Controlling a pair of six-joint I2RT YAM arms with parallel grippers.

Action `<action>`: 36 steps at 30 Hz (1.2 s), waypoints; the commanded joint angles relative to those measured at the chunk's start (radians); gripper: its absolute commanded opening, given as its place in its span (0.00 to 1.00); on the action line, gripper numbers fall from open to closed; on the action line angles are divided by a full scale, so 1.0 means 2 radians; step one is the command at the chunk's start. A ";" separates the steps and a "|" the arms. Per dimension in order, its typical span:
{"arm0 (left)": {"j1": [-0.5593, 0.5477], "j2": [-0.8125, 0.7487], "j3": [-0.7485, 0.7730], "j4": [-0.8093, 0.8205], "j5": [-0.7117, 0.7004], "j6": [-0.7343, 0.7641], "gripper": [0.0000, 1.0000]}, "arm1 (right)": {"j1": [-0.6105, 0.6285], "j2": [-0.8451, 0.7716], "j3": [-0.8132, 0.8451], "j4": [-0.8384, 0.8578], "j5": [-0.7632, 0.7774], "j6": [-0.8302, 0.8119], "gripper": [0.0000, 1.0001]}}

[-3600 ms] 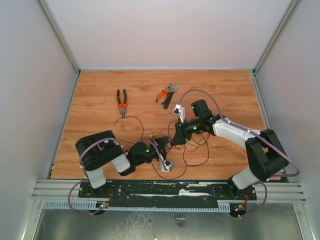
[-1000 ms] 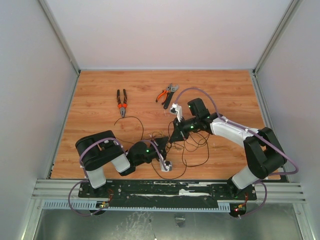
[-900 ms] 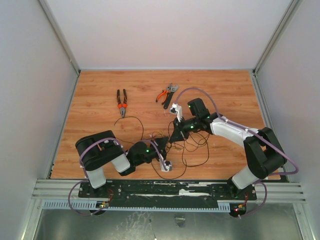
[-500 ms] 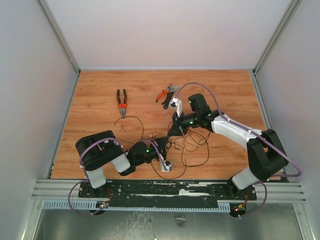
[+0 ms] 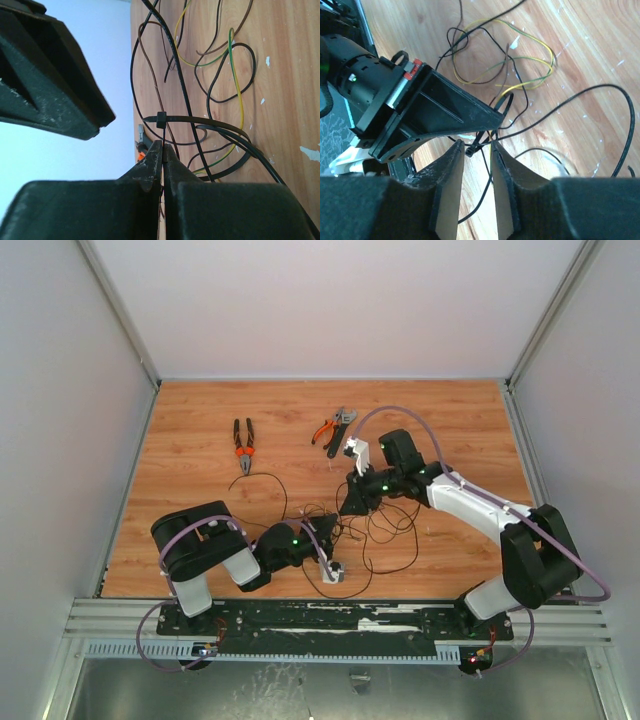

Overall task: Zip-tie the wires
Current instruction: Tie the cable at the center of the board.

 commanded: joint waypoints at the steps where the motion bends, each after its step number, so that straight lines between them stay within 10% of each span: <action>1: -0.006 0.004 0.001 0.028 0.004 -0.006 0.00 | 0.006 -0.018 -0.008 -0.030 0.029 -0.017 0.31; 36: -0.006 0.003 0.002 0.028 0.004 -0.007 0.00 | 0.050 0.024 0.034 -0.082 0.064 -0.021 0.27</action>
